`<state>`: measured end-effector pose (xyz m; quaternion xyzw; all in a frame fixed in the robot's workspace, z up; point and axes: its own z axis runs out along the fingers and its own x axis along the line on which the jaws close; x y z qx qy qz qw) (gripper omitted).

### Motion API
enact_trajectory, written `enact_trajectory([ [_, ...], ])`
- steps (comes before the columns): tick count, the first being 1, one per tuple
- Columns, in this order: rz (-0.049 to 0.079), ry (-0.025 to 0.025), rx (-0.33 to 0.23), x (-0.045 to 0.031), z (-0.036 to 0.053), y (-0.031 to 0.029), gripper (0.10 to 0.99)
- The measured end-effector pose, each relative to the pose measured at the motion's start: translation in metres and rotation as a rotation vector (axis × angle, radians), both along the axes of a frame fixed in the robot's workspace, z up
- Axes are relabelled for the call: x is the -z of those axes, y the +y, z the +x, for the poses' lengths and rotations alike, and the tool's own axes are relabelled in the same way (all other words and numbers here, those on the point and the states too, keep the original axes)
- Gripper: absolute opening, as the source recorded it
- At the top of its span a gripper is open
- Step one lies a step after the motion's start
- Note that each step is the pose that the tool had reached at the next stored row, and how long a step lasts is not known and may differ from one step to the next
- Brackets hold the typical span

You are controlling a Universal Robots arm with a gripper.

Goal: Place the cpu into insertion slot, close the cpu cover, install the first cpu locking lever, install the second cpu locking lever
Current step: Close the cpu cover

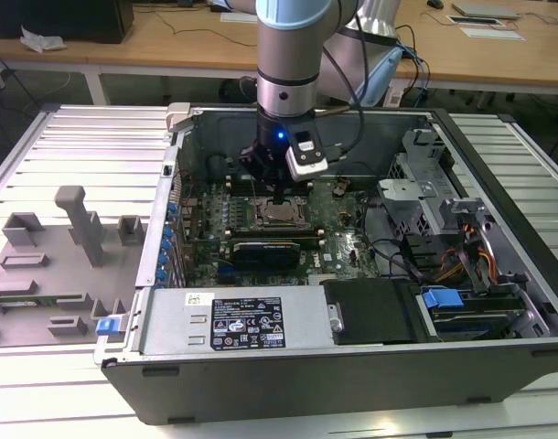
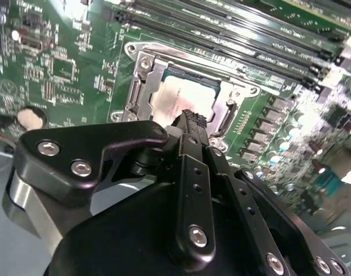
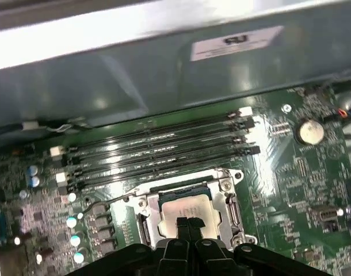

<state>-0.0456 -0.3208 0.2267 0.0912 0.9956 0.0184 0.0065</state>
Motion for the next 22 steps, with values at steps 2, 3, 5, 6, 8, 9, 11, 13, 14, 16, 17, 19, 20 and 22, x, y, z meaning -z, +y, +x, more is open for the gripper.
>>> enact_trajectory([
  [2,0.002,-0.0005,-0.039,0.0000,0.0000,0.0000,0.106],
  [3,0.003,-0.0014,-0.055,0.0000,0.0000,0.0000,0.106],
  [5,0.003,-0.0135,-0.072,0.0000,0.0000,0.0000,0.106],
  [6,0.002,-0.0238,-0.078,0.0001,0.0000,0.0000,0.106],
  [8,0.002,-0.0452,-0.093,0.0003,0.0000,0.0000,0.106],
  [9,0.002,-0.0464,-0.101,0.0003,0.0001,0.0000,0.106],
  [11,0.001,-0.0461,-0.104,-0.0003,0.0000,0.0000,0.106],
  [13,0.000,-0.0463,-0.104,-0.0040,0.0000,0.0000,0.106],
  [14,-0.001,-0.0461,-0.104,-0.0066,0.0000,0.0000,0.106],
  [16,-0.003,-0.0461,-0.104,-0.0117,0.0000,0.0000,0.106],
  [17,-0.003,-0.0462,-0.104,-0.0122,0.0000,0.0000,0.106],
  [19,-0.004,-0.0461,-0.104,-0.0123,0.0000,0.0000,0.106],
  [20,-0.004,-0.0442,-0.104,-0.0122,0.0000,0.0000,0.106],
  [22,-0.004,-0.0129,-0.106,-0.0118,0.0000,0.0000,0.106],
])
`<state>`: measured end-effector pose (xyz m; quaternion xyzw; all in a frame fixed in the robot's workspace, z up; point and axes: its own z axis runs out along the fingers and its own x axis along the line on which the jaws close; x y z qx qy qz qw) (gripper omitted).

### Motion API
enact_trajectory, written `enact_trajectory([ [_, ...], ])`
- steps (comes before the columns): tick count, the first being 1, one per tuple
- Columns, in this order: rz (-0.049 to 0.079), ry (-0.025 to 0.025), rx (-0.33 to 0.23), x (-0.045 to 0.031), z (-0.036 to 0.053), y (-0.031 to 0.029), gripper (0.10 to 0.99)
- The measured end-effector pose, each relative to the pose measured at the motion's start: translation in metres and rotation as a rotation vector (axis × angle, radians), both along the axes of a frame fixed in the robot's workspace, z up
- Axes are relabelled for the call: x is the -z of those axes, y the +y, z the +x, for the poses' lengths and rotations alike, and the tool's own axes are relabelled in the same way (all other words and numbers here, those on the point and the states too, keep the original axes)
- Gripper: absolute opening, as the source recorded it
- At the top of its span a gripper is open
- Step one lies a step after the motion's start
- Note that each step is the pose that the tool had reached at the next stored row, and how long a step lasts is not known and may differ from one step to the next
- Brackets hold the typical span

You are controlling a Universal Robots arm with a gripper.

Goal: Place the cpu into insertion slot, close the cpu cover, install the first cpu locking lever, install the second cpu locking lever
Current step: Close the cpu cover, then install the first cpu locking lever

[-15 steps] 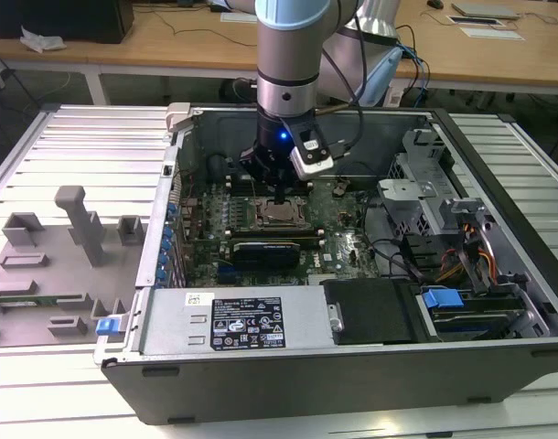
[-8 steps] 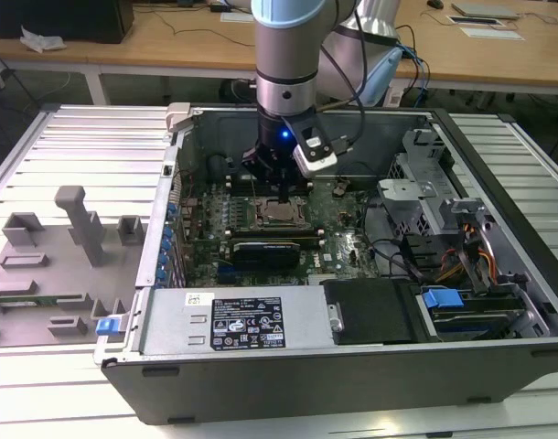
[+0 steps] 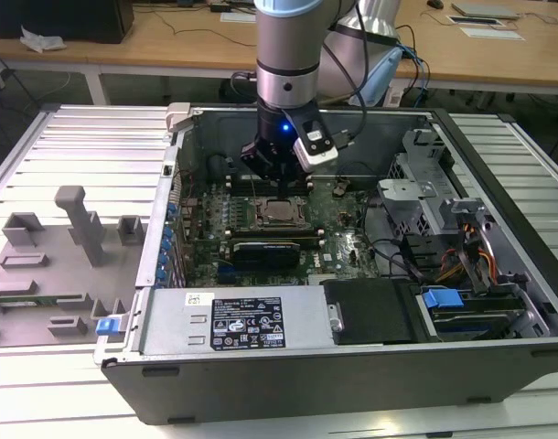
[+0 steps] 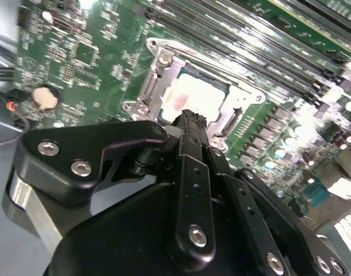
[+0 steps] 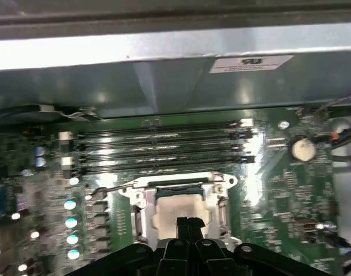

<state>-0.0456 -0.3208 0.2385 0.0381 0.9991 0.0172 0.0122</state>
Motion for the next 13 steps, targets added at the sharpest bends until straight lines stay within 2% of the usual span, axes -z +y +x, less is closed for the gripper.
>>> enact_trajectory([
  [1,0.000,0.0050,0.000,-0.0001,0.0000,0.0000,0.106],
  [13,0.000,0.0049,-0.023,0.0000,0.0000,-0.0002,0.106],
])
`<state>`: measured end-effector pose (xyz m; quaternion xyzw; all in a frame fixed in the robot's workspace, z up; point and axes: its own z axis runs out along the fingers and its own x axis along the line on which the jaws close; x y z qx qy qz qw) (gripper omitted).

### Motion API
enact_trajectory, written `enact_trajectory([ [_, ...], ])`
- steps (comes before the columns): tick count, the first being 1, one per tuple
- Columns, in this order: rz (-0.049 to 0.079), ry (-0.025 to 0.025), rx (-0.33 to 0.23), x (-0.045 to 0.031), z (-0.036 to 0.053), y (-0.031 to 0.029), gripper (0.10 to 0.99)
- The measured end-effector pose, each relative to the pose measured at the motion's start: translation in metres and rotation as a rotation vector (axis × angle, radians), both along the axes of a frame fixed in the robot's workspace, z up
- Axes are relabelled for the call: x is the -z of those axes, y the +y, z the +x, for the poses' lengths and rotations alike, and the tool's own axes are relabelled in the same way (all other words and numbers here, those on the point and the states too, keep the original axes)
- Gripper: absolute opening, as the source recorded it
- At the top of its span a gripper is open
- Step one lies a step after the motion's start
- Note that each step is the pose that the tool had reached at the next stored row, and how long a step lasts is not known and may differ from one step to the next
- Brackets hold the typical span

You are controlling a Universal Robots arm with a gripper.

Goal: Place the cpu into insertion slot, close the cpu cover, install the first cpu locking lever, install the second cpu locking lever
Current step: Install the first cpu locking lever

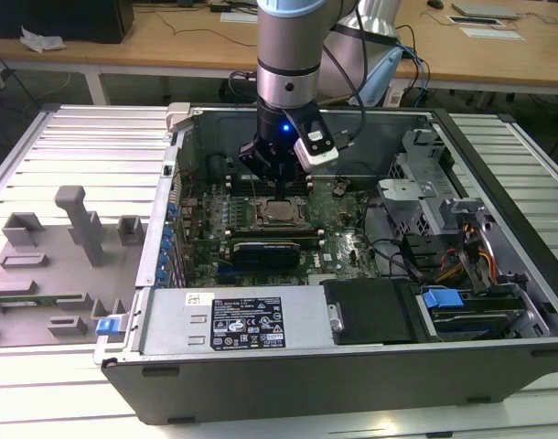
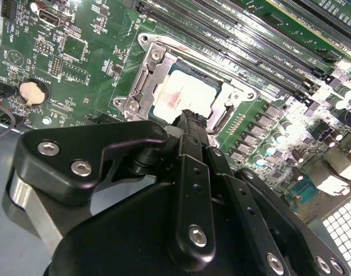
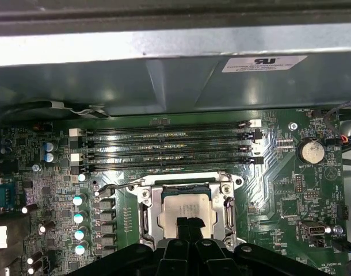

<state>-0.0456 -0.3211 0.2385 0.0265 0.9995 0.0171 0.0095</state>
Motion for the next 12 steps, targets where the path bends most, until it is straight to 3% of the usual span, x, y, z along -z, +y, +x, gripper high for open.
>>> enact_trajectory([
  [8,0.000,0.0001,0.000,-0.0005,-0.0001,-0.0001,0.106],
  [12,0.000,0.0001,0.000,-0.0070,0.0000,0.0000,0.106],
])
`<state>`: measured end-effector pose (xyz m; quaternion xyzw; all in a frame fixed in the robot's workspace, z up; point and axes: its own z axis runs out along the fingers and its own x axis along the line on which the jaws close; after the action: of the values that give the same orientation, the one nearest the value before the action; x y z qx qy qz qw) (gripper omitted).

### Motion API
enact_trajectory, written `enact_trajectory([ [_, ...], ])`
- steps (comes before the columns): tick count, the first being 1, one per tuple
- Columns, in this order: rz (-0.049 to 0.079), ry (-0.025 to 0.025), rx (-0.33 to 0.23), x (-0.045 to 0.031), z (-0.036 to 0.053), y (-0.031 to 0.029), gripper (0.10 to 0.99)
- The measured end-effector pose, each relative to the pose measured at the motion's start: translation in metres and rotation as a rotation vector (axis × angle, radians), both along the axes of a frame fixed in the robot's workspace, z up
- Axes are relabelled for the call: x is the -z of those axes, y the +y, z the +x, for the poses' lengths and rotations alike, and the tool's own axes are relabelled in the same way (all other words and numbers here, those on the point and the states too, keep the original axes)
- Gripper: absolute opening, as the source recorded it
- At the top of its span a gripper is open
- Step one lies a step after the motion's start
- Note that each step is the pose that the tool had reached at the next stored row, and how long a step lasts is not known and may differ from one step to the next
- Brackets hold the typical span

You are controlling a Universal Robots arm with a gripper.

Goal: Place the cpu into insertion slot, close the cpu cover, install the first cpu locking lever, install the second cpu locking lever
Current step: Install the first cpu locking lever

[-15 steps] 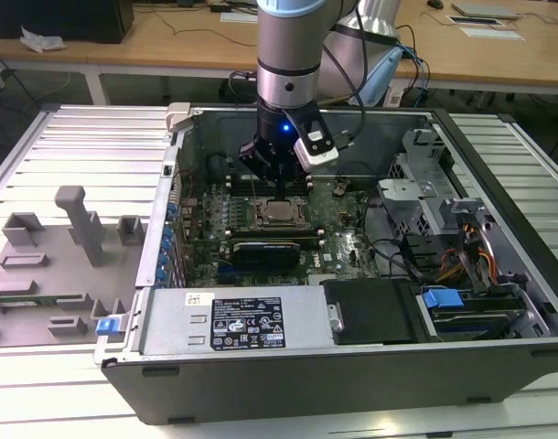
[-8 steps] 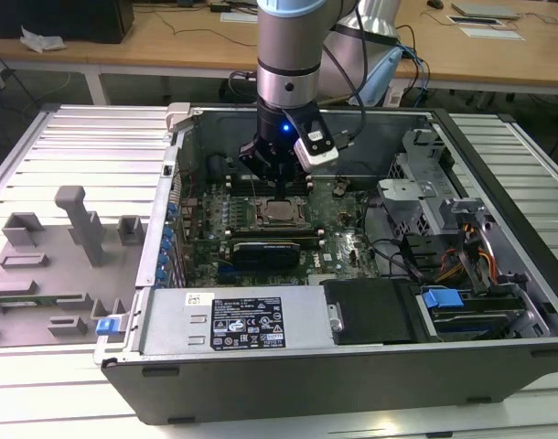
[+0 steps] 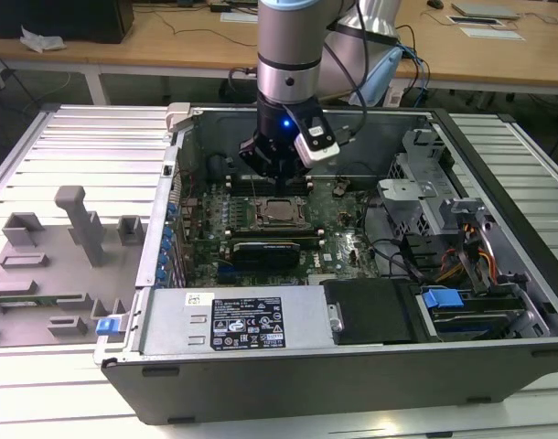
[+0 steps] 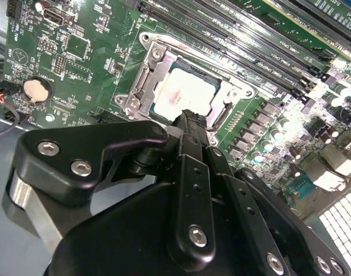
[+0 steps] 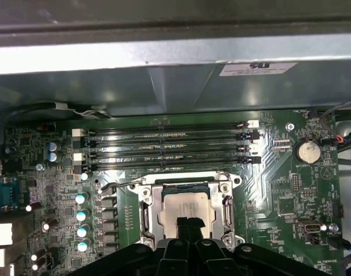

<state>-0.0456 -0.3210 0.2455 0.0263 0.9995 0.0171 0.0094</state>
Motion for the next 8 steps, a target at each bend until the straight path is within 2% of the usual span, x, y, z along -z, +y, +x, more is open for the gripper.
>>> enact_trajectory([
  [2,0.000,-0.0001,0.000,-0.0039,0.0000,0.0000,0.106],
  [8,0.000,0.0000,0.000,-0.0041,-0.0015,0.0000,0.106],
])
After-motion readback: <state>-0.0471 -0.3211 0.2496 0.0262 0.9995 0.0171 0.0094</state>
